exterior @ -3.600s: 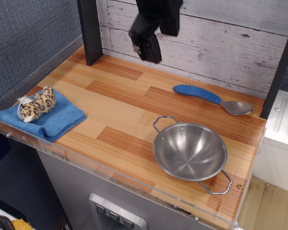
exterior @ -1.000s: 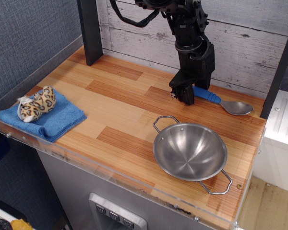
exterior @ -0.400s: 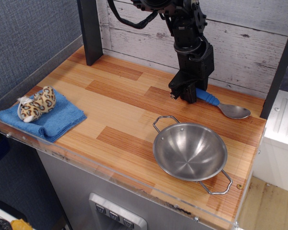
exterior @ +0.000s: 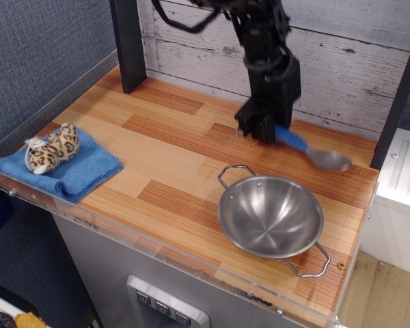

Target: Place the spatula just behind the cloth.

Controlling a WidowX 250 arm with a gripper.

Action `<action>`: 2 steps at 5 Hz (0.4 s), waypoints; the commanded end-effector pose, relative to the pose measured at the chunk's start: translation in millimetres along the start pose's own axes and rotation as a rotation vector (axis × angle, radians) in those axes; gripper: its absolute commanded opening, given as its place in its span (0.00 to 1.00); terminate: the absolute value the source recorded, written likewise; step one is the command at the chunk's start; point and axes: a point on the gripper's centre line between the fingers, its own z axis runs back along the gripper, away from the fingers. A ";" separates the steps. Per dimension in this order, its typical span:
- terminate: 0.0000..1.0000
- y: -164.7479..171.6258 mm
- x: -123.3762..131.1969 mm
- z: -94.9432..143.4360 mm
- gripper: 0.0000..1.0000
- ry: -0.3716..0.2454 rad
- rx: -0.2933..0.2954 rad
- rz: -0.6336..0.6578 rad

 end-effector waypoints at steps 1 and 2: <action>0.00 10.9 -15.0 78.6 0.00 0.001 0.163 0.048; 0.00 3.1 -32.3 105.2 0.00 0.001 0.198 0.074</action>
